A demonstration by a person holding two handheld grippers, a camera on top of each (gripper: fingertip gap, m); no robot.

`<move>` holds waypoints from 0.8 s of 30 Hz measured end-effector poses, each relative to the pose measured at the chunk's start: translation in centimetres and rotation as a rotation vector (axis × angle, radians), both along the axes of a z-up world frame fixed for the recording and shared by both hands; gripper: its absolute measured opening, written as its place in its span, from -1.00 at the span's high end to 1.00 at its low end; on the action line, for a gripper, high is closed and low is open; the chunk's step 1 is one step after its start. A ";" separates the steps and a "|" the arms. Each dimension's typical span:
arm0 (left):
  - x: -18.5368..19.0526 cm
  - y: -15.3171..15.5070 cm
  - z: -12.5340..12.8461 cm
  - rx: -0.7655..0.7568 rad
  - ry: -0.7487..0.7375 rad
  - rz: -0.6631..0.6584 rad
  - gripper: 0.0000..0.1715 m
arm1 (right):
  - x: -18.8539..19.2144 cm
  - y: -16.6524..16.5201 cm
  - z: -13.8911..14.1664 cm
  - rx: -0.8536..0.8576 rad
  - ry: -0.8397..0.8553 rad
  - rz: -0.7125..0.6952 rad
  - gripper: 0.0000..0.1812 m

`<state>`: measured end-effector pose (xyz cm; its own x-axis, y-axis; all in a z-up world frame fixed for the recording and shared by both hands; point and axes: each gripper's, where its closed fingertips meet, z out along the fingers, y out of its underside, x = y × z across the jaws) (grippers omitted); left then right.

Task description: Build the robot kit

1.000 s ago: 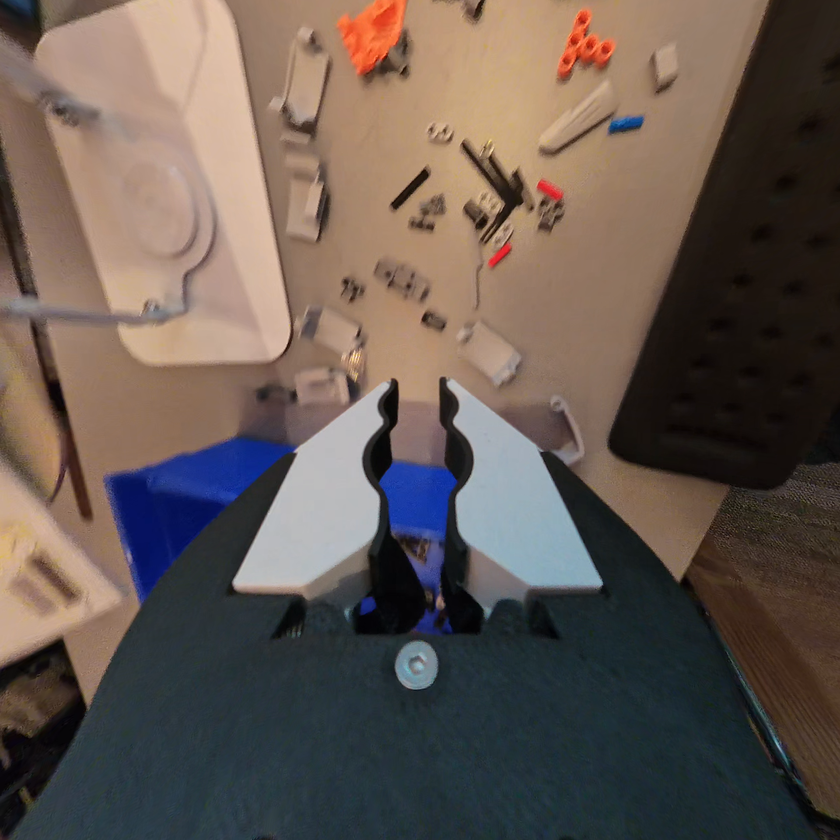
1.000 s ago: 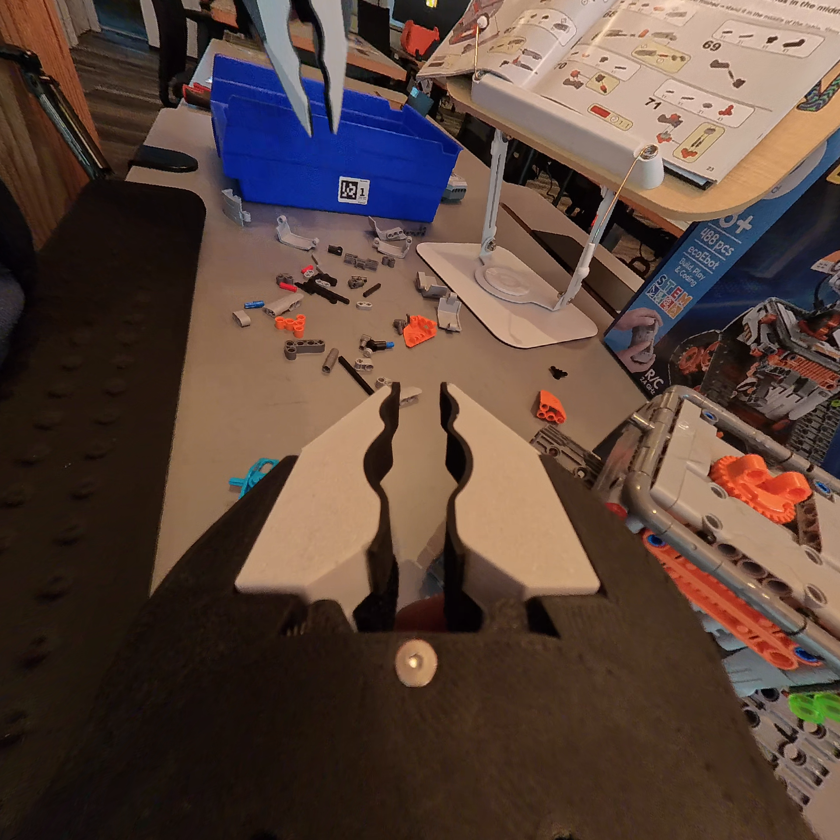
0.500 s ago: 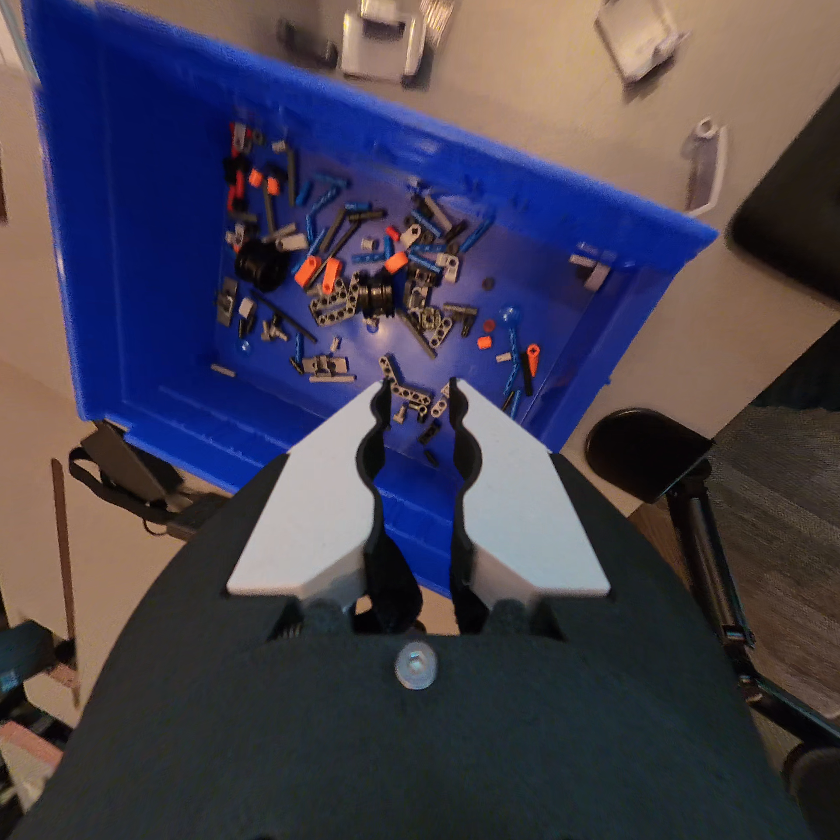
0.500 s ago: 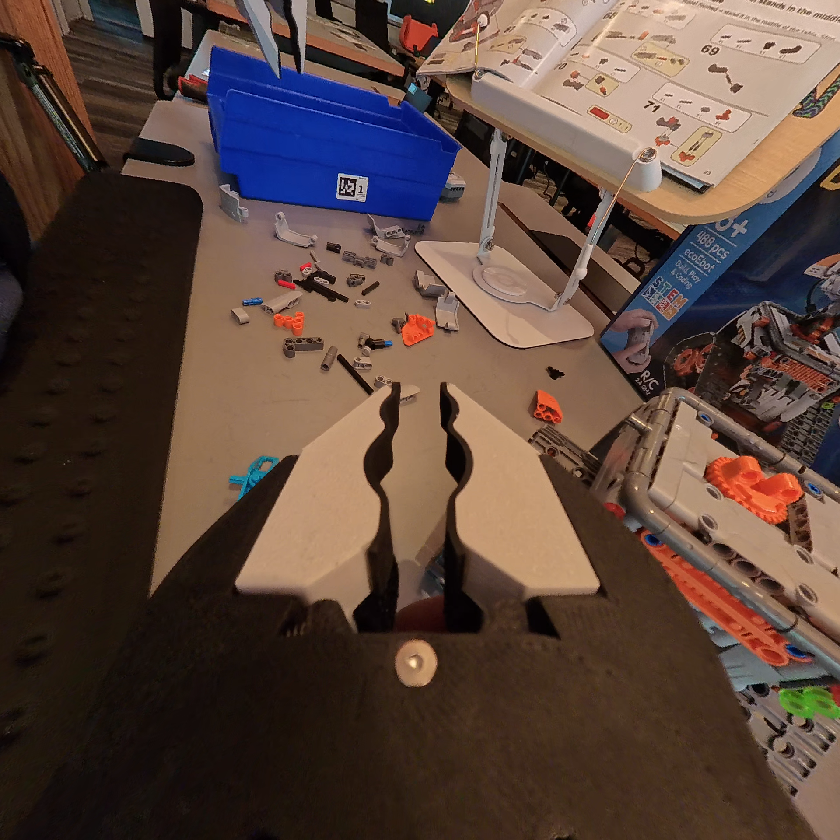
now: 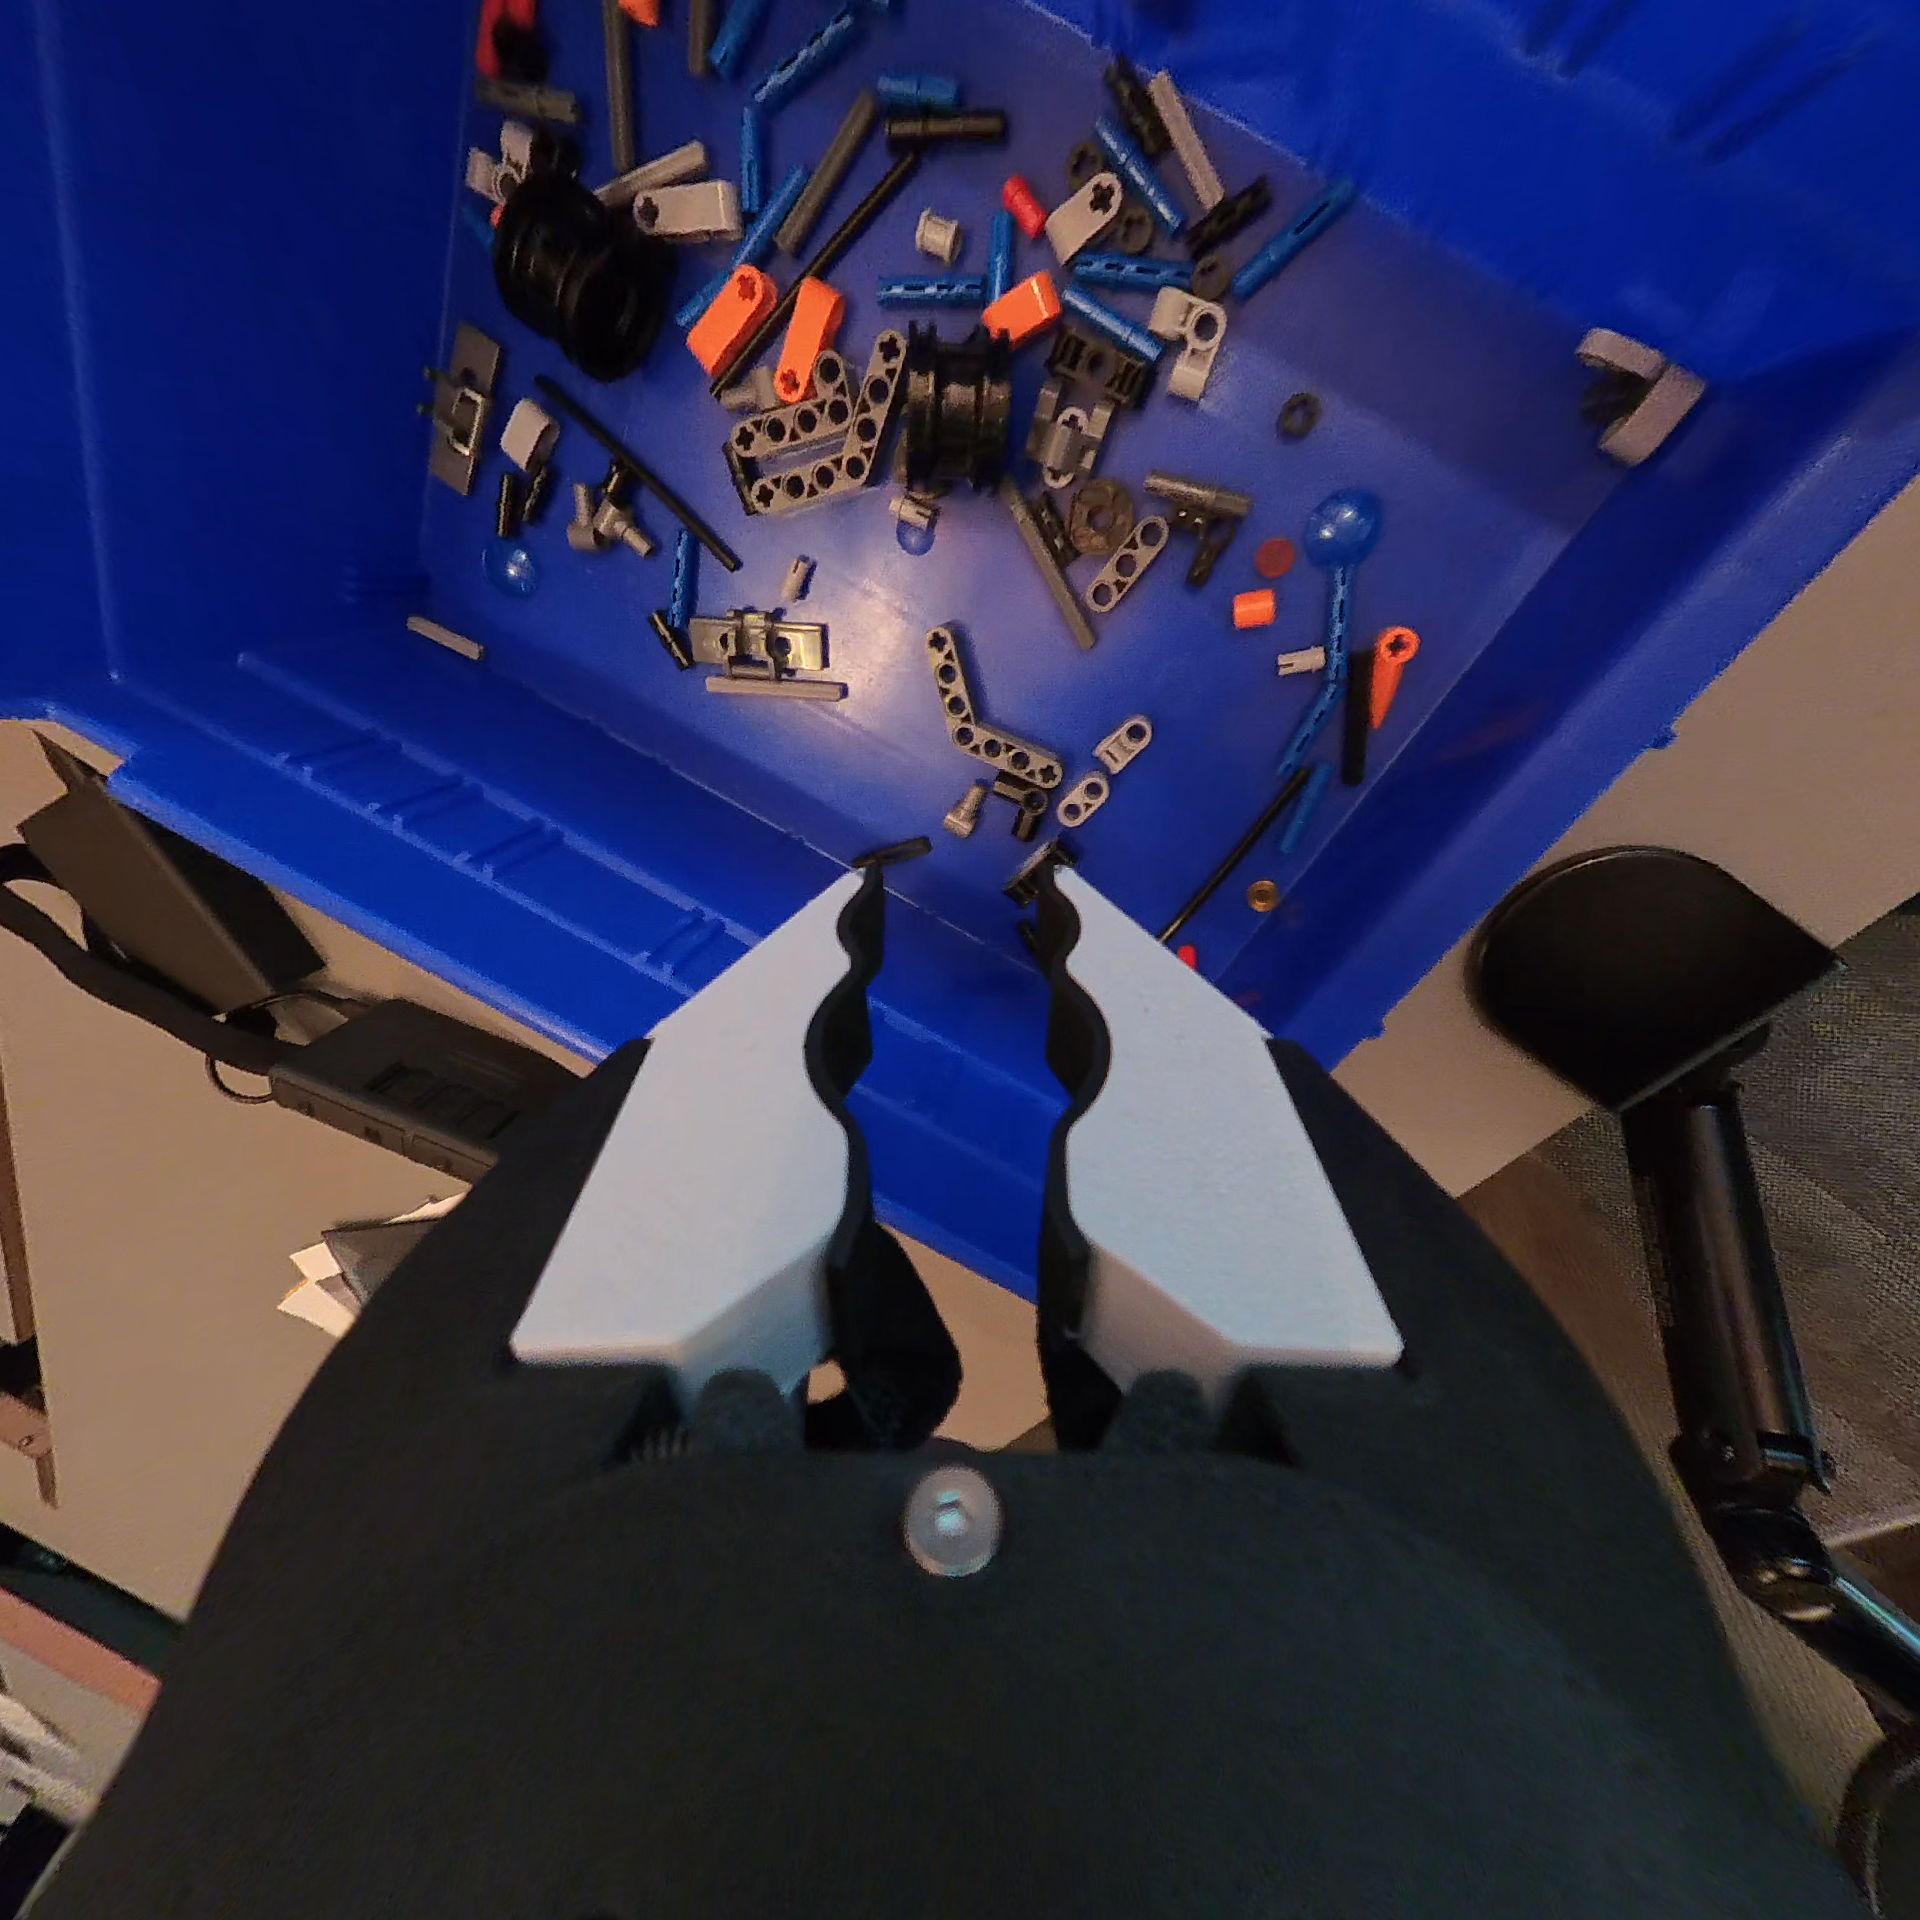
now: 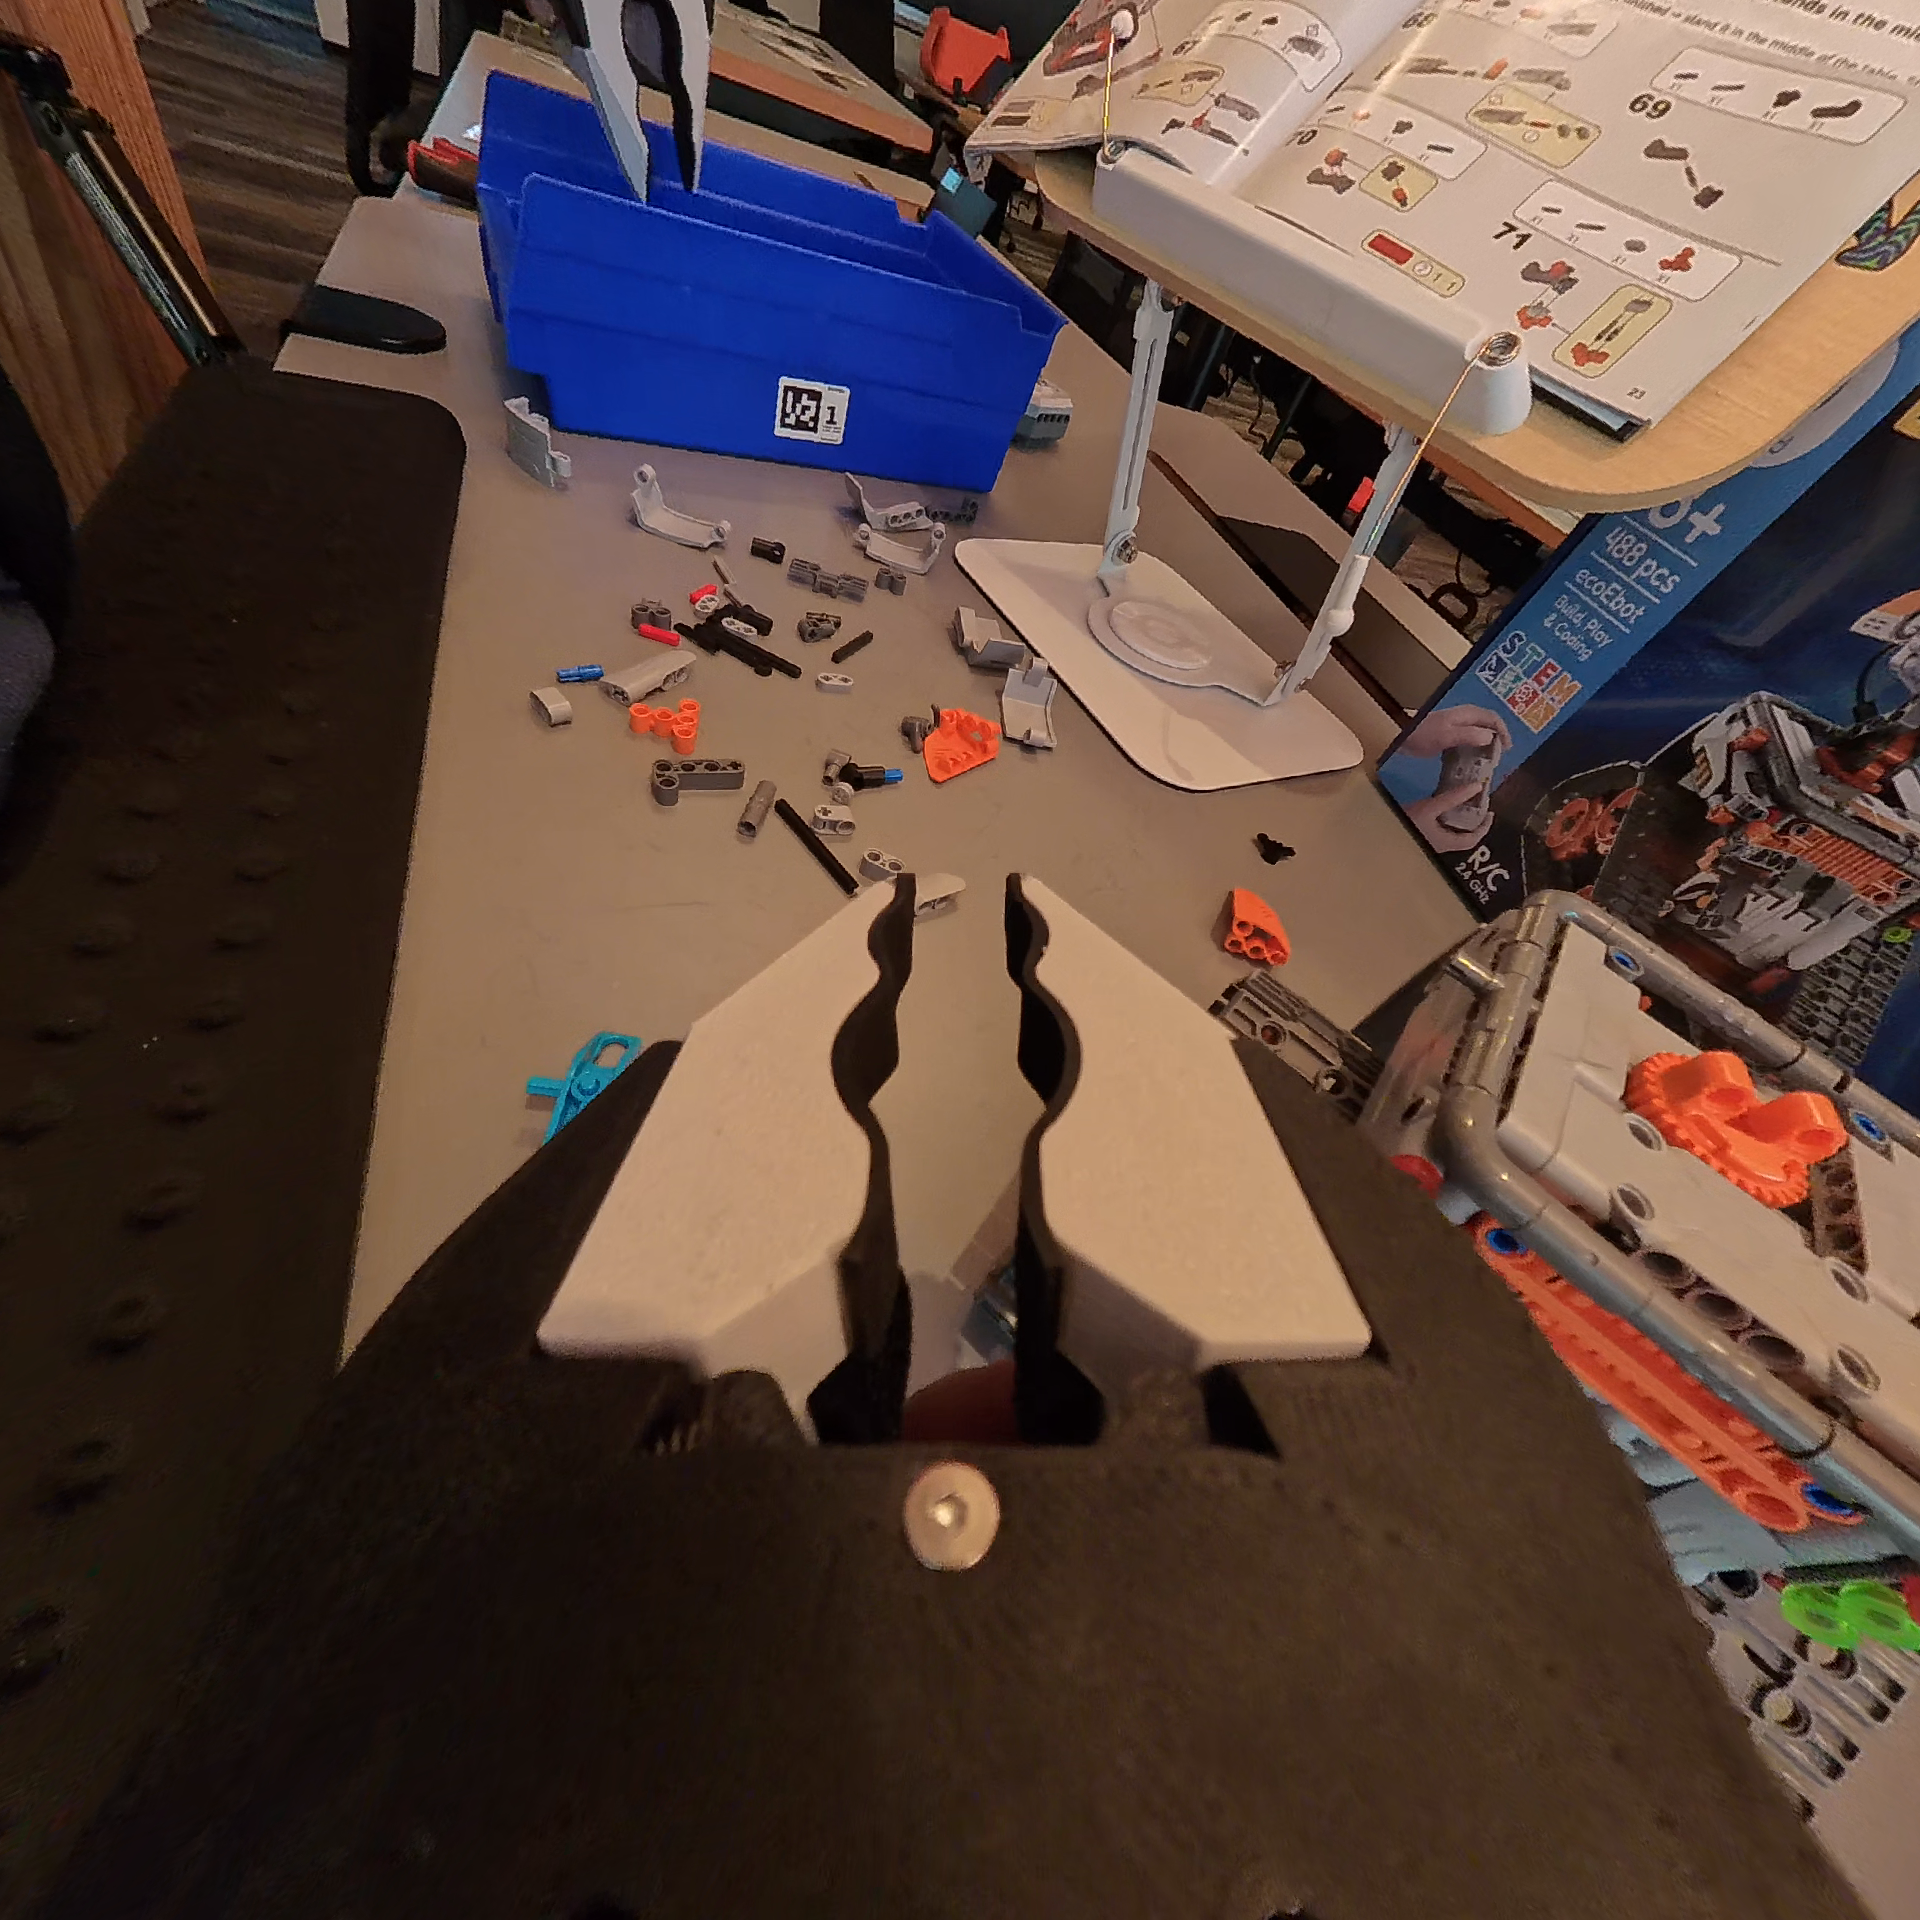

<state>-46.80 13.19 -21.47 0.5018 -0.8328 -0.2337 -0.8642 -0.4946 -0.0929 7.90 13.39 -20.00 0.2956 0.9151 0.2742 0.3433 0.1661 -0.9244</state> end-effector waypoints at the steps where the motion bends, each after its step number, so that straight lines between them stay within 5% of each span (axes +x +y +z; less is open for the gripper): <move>1: -0.2 0.1 -0.2 -0.005 -0.003 0.003 0.68 | 0.0 0.1 -0.1 -0.005 -0.001 -0.001 0.84; 15: 0.5 3.0 -2.2 -0.064 -0.005 -0.122 0.67 | 1.1 1.8 0.0 -0.026 0.040 -0.072 0.84; 24: 0.6 -0.2 -4.0 -0.304 0.005 -0.192 0.64 | 2.0 3.1 -0.1 -0.033 0.034 -0.144 0.84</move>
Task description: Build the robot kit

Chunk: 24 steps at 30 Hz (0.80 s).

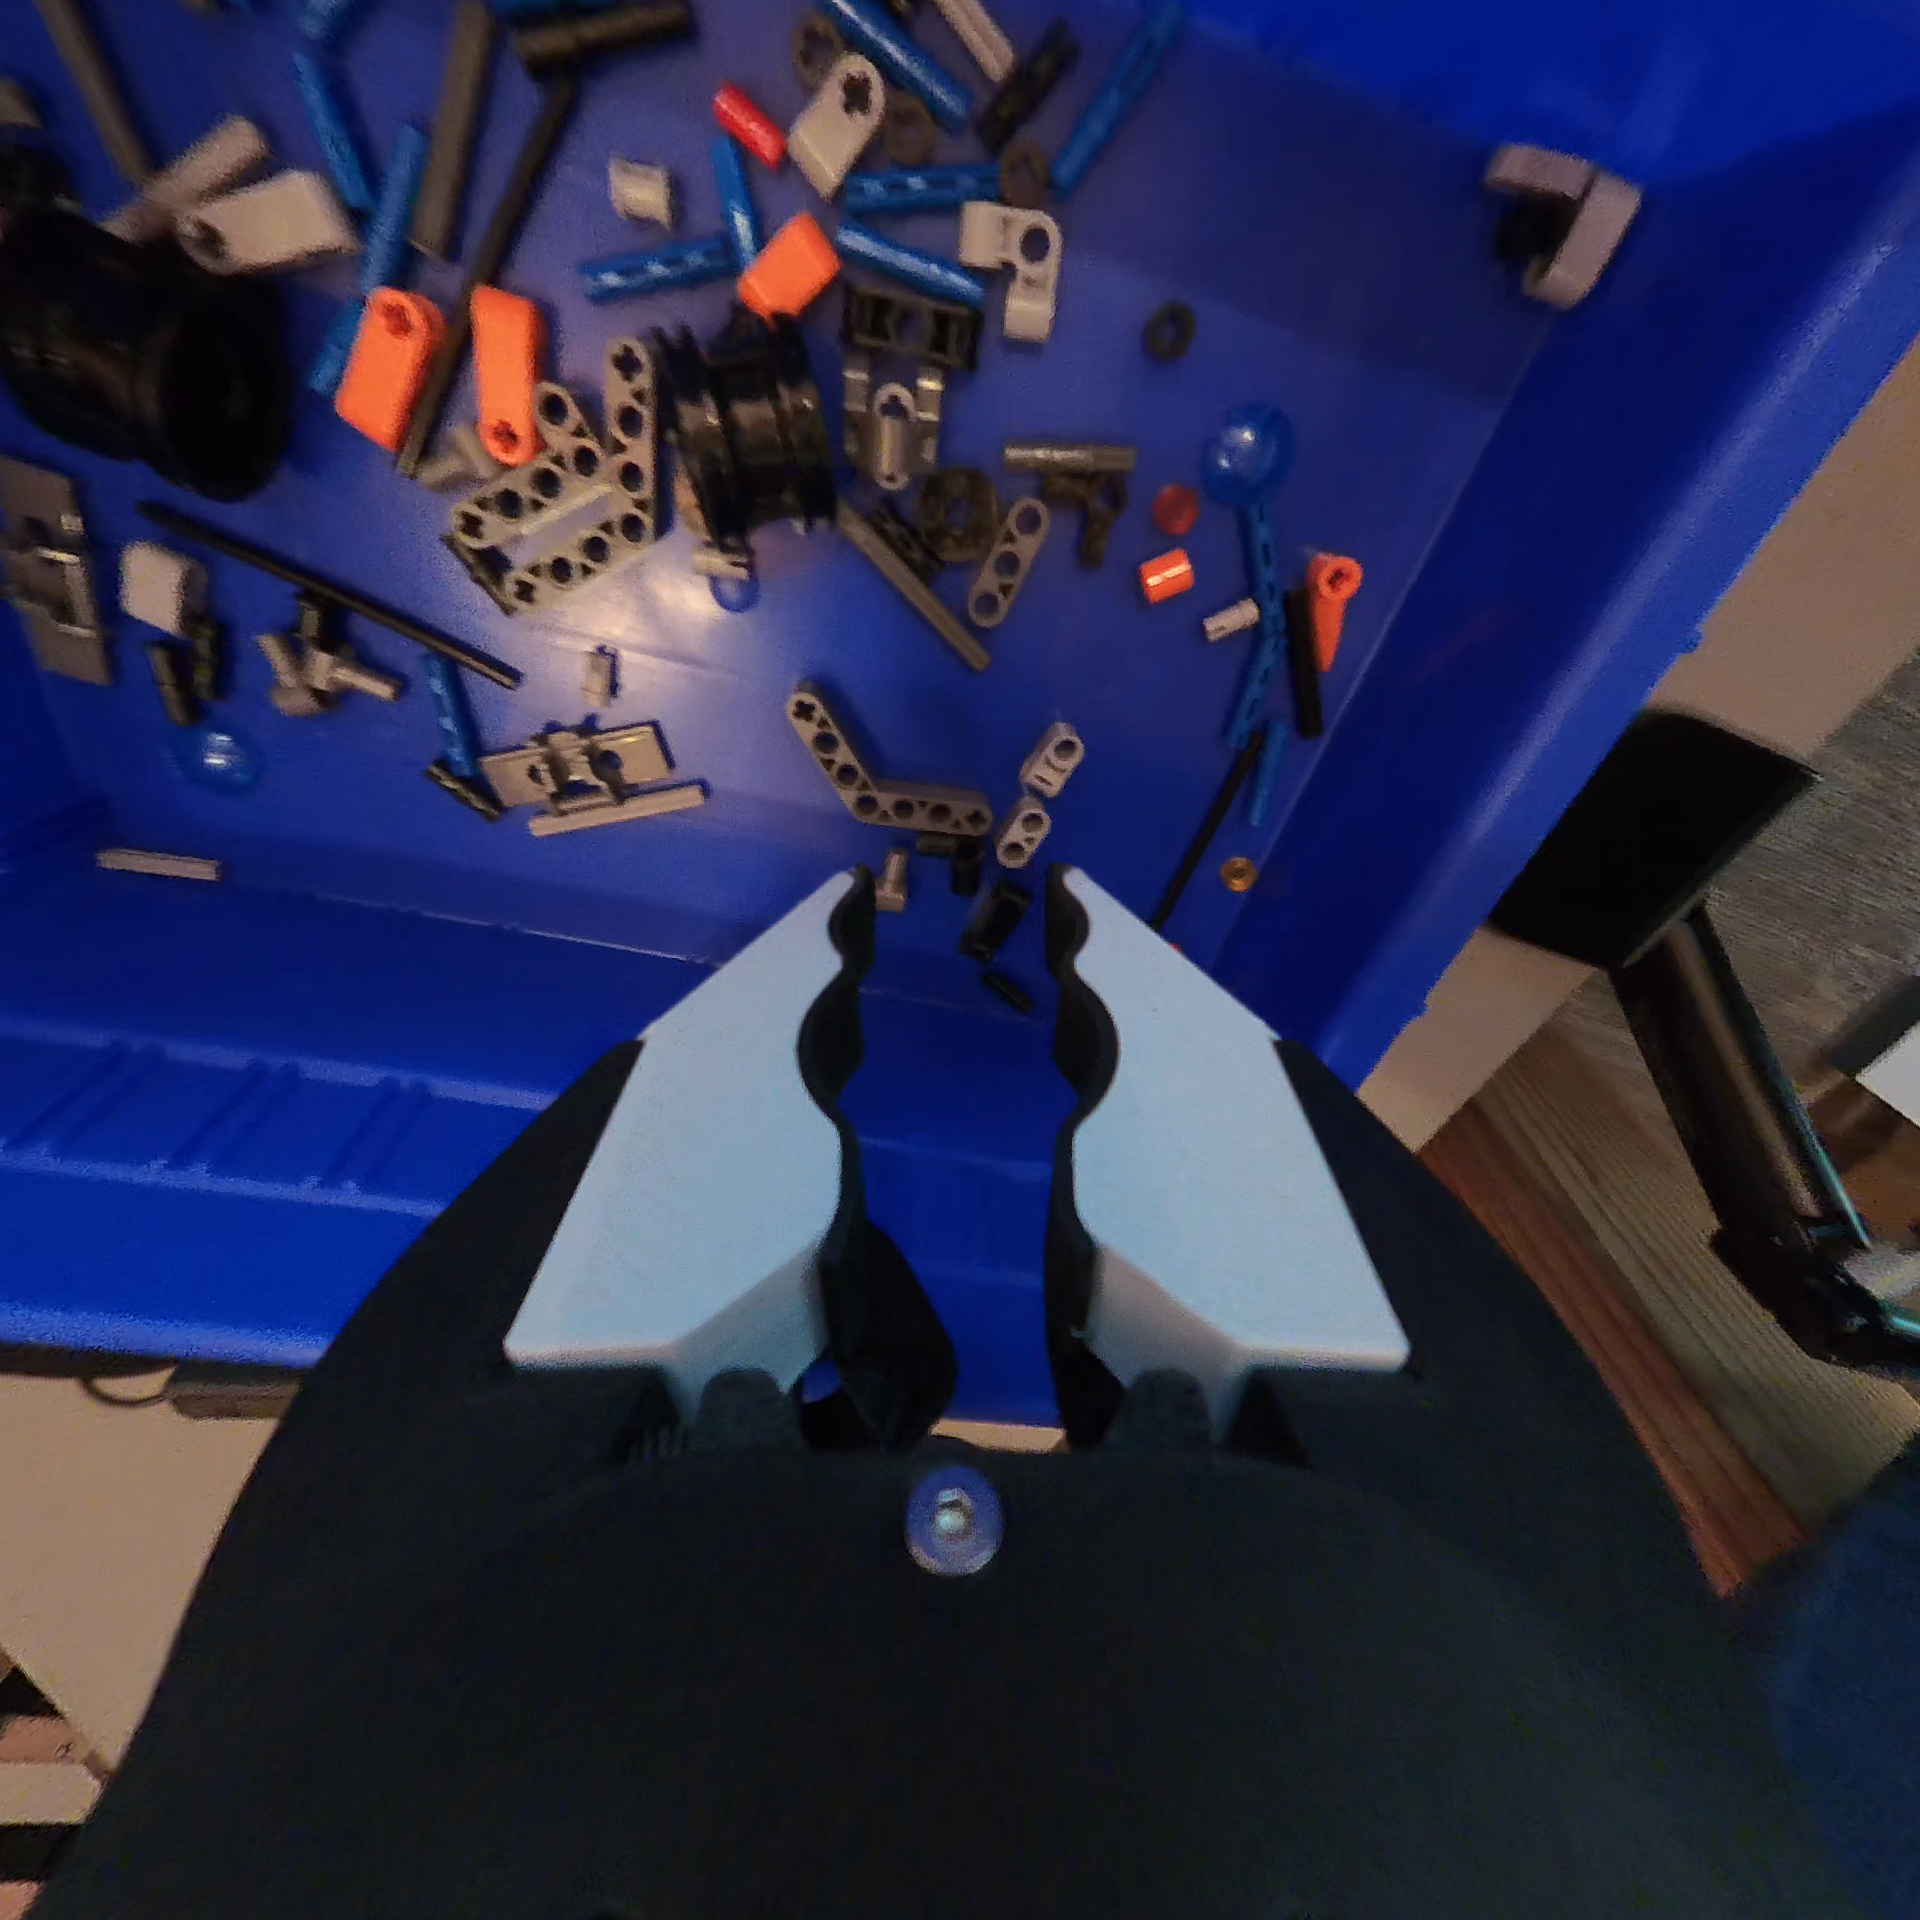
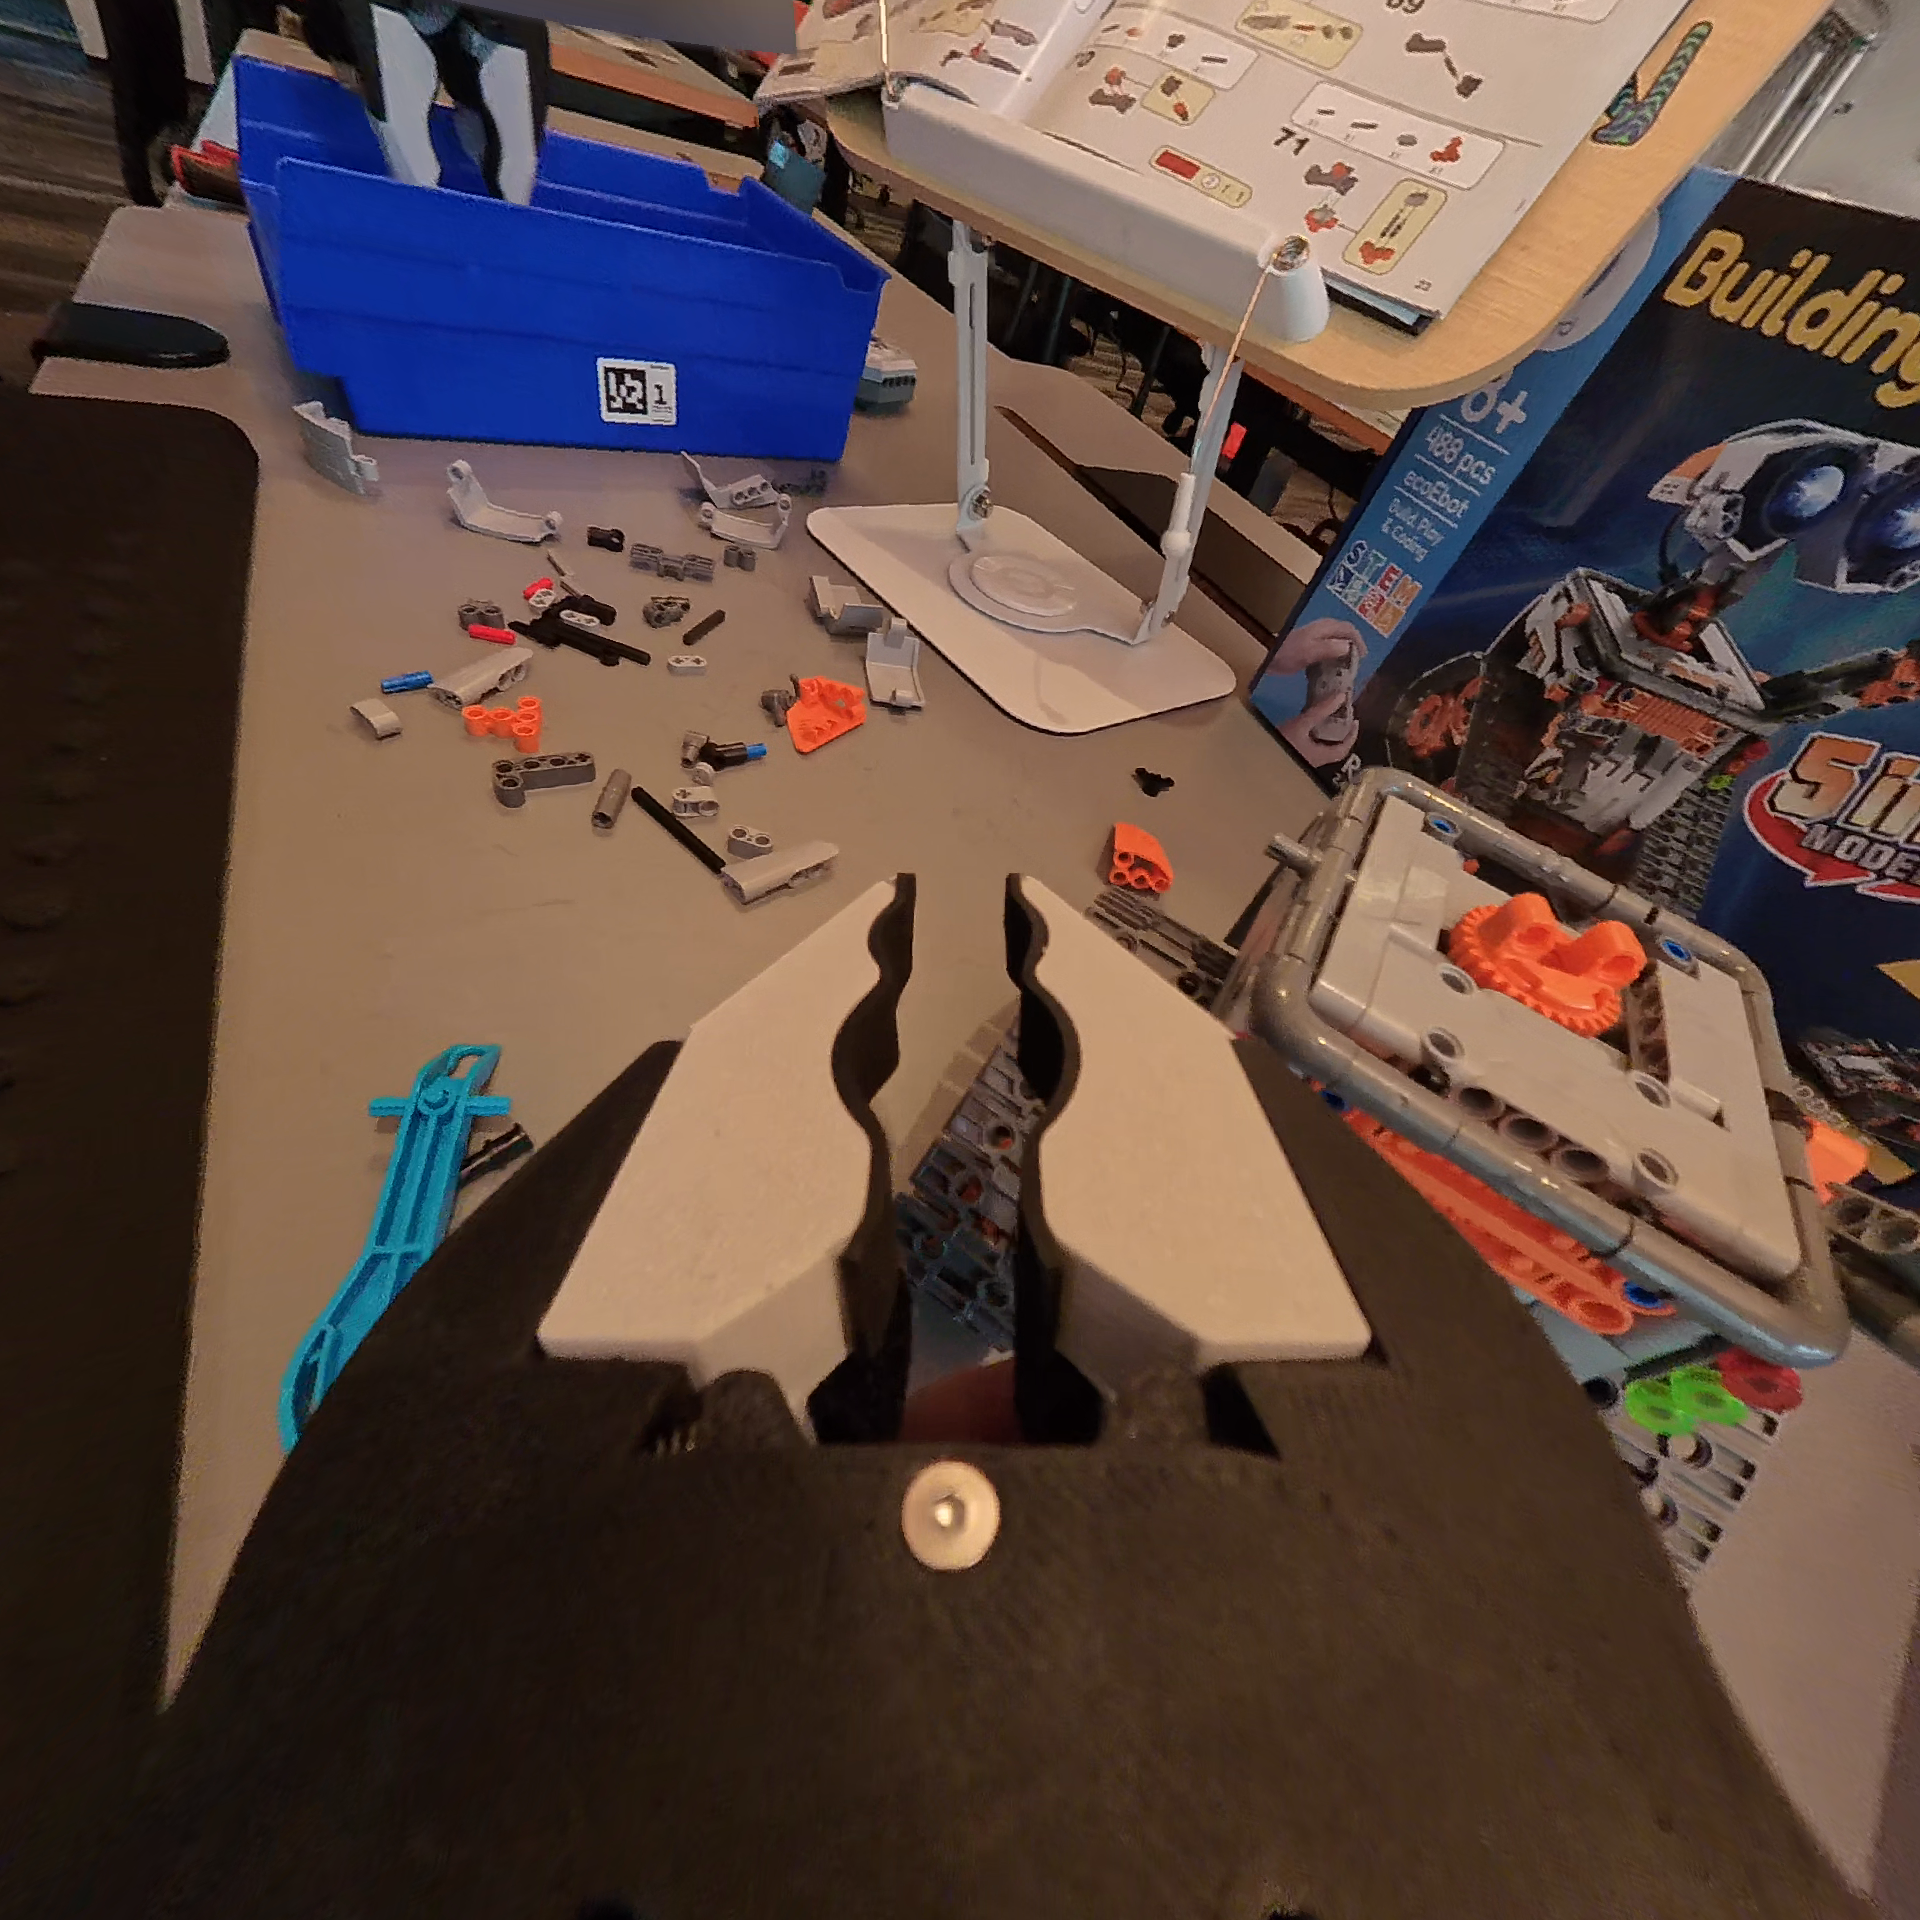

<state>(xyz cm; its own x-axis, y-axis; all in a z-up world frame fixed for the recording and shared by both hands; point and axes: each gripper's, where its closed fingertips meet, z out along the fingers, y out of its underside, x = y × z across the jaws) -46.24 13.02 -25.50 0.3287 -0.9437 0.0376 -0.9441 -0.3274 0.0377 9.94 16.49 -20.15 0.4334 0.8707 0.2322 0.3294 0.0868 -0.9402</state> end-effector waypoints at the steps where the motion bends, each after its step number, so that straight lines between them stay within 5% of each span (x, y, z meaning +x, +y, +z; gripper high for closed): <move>1: -0.2 -0.2 -0.2 -0.009 0.007 -0.004 0.66 | 0.1 0.1 -0.2 -0.006 -0.001 -0.005 0.84; 5: 0.1 -0.9 -1.1 -0.029 0.013 -0.032 0.66 | 0.1 0.5 -0.7 -0.022 -0.015 -0.013 0.84; 18: 9.9 -0.4 0.2 0.124 -0.293 -0.298 0.66 | 0.8 1.3 -1.0 -0.040 -0.004 -0.053 0.88; 24: 10.5 1.1 -2.1 0.120 -0.304 -0.296 0.64 | 0.6 1.5 -1.2 -0.038 -0.020 -0.063 0.89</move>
